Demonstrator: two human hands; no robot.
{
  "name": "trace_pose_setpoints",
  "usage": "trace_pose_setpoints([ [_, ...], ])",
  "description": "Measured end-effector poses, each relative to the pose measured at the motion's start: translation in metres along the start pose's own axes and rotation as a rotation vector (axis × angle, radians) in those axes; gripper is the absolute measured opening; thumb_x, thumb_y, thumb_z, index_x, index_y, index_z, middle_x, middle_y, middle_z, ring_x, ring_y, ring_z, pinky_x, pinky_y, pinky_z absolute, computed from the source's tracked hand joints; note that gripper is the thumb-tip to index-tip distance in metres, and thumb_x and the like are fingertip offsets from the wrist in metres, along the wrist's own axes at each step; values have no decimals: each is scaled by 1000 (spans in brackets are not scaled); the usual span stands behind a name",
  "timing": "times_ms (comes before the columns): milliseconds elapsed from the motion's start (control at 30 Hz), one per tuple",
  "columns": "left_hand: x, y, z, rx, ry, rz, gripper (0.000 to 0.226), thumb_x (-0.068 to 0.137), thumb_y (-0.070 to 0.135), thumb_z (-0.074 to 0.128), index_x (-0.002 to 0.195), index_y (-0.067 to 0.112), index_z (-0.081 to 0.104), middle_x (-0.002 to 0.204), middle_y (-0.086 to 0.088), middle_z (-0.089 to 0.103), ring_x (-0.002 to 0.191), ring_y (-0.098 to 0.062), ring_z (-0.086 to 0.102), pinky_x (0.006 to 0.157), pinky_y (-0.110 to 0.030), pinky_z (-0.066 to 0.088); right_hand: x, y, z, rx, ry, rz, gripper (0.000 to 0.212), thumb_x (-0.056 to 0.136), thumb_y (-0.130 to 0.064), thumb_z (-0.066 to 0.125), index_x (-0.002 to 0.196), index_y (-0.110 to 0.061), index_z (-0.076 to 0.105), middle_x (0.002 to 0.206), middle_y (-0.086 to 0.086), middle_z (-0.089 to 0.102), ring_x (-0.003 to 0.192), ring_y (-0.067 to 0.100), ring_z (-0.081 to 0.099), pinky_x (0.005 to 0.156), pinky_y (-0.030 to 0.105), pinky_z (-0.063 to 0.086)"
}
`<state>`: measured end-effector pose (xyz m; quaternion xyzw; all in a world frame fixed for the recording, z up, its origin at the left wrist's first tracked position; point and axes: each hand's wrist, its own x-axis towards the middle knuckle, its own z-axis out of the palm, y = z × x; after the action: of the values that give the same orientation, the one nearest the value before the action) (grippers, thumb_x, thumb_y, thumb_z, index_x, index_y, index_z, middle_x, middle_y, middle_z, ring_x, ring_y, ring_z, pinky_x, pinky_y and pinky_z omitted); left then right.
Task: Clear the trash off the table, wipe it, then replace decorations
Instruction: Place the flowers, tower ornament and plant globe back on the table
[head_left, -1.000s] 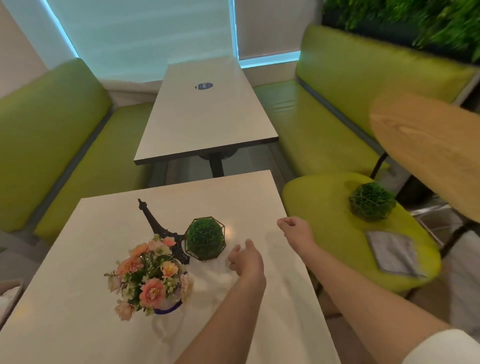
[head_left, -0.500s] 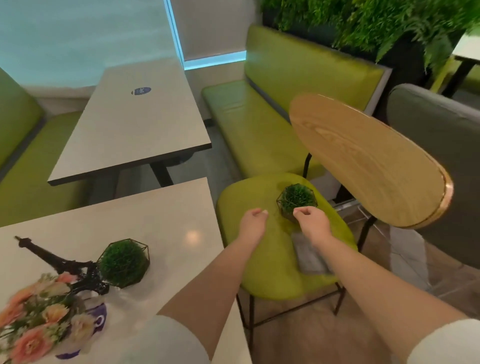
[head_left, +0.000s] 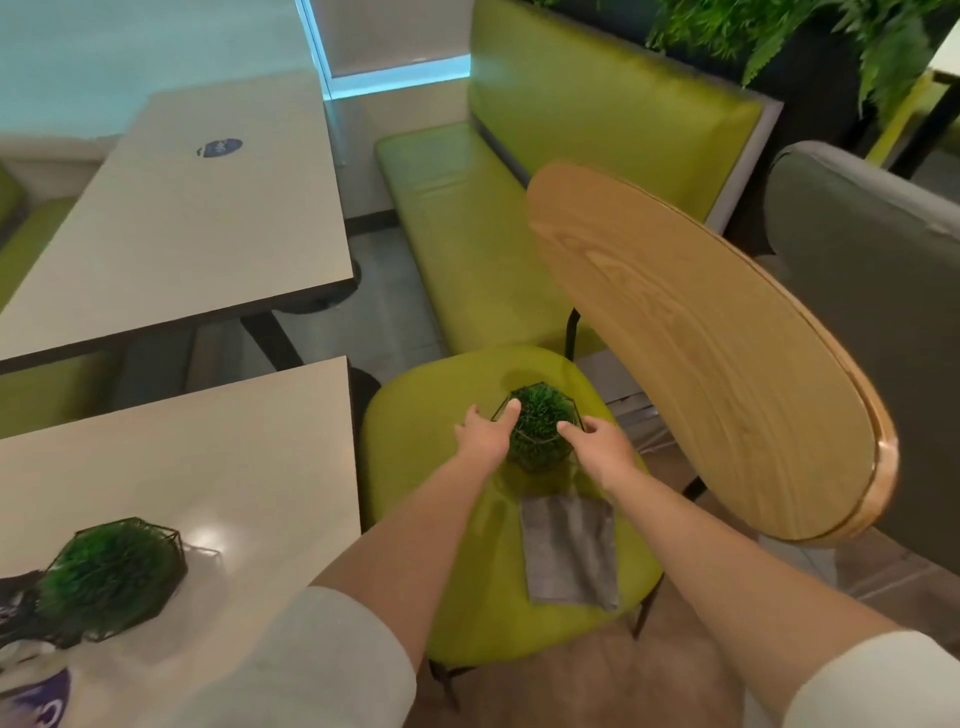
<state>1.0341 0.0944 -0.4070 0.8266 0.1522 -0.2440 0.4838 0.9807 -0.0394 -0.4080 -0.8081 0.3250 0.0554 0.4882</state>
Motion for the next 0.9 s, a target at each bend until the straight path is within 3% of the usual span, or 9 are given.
trace_pose_setpoints([
  [133, 11, -3, 8, -69, -99, -57, 102, 83, 74, 47, 156, 19, 4, 162, -12, 14, 145, -36, 24, 114, -55, 28, 7, 3, 5, 68, -52, -9, 57, 99, -37, 54, 147, -9, 39, 150, 9, 43, 136, 29, 42, 103, 35, 37],
  [267, 13, -10, 13, -143, -148, -27, 91, 88, 59, 57, 156, 19, 12, 157, -10, 29, 138, -31, 38, 111, -49, 36, 13, 10, 10, 125, -14, -9, 60, 96, -33, 60, 148, -11, 37, 150, 8, 42, 134, 27, 44, 96, 30, 38],
  [433, 2, -24, 8, -165, -166, -56, 84, 85, 59, 62, 150, 26, 22, 123, -2, 52, 100, -24, 61, 90, -43, 53, 10, 17, 9, 190, -8, -35, 60, 91, -33, 67, 143, -17, 43, 148, 6, 42, 132, 25, 44, 106, 40, 41],
  [533, -9, -33, -1, -156, -136, -41, 89, 79, 69, 61, 150, 27, 26, 124, 0, 49, 104, -24, 61, 90, -44, 56, 0, 11, 8, 229, -33, -68, 57, 88, -35, 70, 139, -22, 48, 142, 2, 47, 127, 24, 49, 105, 43, 44],
  [633, -25, -40, -13, -275, -116, -43, 92, 71, 72, 66, 145, 29, 30, 139, -5, 46, 112, -26, 59, 74, -39, 59, -14, 1, 10, 269, -54, -80, 52, 88, -31, 71, 136, -21, 53, 137, 0, 52, 123, 23, 53, 103, 44, 46],
  [700, -41, -44, -29, -358, -114, -48, 105, 55, 81, 70, 139, 32, 31, 137, -6, 48, 111, -28, 61, 70, -41, 61, -32, -8, 16, 304, -65, -76, 48, 87, -28, 72, 133, -20, 56, 134, 1, 56, 119, 22, 56, 101, 47, 49],
  [767, -55, -48, -46, -433, -101, -53, 109, 45, 83, 70, 133, 29, 33, 134, -7, 51, 111, -30, 61, 78, -47, 60, -50, -17, 24, 326, -77, -81, 44, 87, -23, 71, 129, -19, 59, 129, 1, 59, 114, 22, 59, 98, 46, 51],
  [800, -61, -50, -54, -487, -90, -54, 103, 51, 80, 71, 130, 27, 33, 134, -8, 51, 112, -31, 61, 80, -49, 59, -58, -21, 28, 336, -84, -85, 41, 87, -21, 71, 127, -19, 60, 127, 2, 61, 111, 22, 60, 94, 46, 53],
  [900, -83, -63, -95, -586, -47, -62, 103, 57, 76, 74, 130, 19, 32, 132, -10, 50, 114, -33, 59, 83, -51, 58, -95, -42, 47, 370, -146, -121, 36, 90, -12, 67, 126, -14, 63, 120, 9, 65, 104, 25, 64, 69, 36, 58],
])
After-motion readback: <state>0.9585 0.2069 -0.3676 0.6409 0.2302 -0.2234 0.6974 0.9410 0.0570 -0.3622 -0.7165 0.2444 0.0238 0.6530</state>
